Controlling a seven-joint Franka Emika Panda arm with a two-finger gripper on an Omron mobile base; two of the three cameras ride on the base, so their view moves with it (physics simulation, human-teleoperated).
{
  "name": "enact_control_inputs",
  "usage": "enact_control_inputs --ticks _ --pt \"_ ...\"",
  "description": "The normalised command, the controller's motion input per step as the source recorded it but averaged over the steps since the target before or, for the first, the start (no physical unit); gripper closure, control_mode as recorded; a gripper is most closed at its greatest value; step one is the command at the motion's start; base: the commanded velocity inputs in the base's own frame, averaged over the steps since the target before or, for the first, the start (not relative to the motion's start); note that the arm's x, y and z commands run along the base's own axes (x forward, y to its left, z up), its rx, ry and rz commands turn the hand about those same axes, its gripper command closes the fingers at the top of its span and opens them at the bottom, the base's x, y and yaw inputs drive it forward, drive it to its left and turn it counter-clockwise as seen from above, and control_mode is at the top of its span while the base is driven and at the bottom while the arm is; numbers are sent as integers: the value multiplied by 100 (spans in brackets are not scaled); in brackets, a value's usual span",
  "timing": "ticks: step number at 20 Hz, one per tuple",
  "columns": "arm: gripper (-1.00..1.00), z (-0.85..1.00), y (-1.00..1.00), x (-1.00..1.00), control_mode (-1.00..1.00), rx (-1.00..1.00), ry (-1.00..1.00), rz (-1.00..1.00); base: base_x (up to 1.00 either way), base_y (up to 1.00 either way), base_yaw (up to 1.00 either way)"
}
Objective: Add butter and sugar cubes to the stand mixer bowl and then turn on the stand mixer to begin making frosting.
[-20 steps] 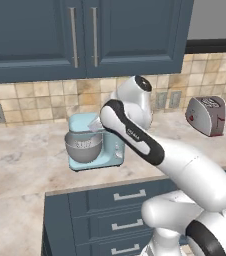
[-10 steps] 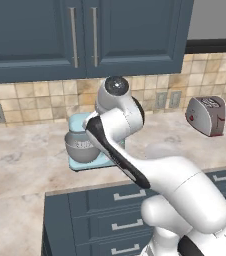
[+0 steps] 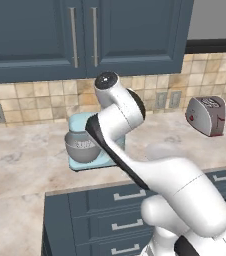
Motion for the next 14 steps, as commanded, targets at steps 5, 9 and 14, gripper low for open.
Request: enact_control_inputs --ticks 5,9,14 --pt "-100 -61 -60 -77 -100 4 0 -16 0 0 0" --pt "-100 -62 -43 -58 -100 3 -1 -8 0 0 0" --pt "-100 -61 -13 -8 -100 0 -2 -5 0 0 0"
